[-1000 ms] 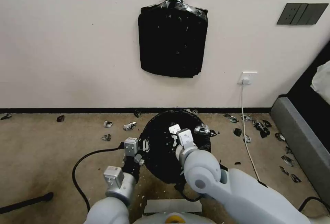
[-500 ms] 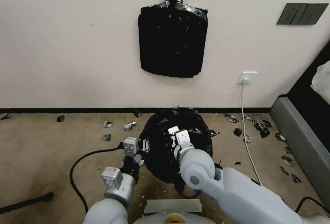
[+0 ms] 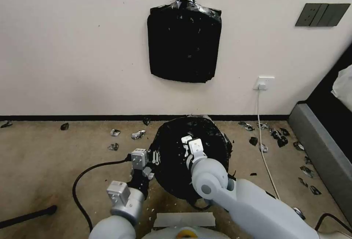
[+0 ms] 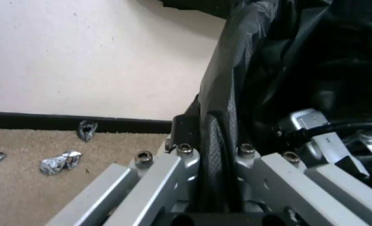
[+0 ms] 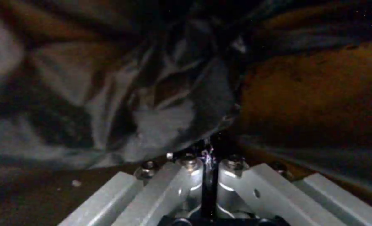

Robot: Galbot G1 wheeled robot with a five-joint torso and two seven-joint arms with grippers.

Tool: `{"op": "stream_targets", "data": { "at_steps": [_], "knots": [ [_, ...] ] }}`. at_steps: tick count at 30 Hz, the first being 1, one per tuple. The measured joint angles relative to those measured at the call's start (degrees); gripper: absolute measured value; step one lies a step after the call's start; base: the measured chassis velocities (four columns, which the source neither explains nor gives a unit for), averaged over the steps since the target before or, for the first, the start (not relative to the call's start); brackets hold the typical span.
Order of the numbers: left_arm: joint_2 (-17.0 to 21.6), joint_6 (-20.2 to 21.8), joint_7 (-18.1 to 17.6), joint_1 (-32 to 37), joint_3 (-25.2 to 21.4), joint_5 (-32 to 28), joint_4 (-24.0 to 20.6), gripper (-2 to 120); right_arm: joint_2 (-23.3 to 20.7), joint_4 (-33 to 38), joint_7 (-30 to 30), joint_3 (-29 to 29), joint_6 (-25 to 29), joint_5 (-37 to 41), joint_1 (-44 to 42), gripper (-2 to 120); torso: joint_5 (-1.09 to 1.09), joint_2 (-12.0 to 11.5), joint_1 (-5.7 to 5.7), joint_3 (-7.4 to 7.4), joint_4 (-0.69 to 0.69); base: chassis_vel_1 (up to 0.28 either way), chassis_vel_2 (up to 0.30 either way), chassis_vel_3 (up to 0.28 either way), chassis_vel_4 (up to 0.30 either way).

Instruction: Place a trash bag onto the trash bin.

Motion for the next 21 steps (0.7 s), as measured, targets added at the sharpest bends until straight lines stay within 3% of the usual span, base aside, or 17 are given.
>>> {"op": "stream_targets", "data": {
  "at_steps": [14,18,21],
  "knots": [
    [0.0,0.1,0.0,0.1,-0.1,-0.1,-0.2,4,0.3,-0.6,-0.1,0.2,0.1,0.0,-0.3,0,0.0,0.0,0.0,0.0,0.0,0.0,0.0,0.0,0.0],
    [0.0,1.5,-0.8,-0.4,-0.6,-1.5,0.9,4,-1.5,3.0,-0.5,1.1,0.1,0.3,-1.6,1,0.01,0.0,0.0,0.0,0.01,0.0,0.0,0.0,0.0],
    [-0.4,4.0,-3.2,-2.0,-0.6,-5.7,2.5,4,-5.5,9.2,-3.0,2.7,0.0,0.8,-3.7,13,0.02,0.0,0.0,0.0,0.0,0.0,0.0,0.0,0.0]
  ]
}}
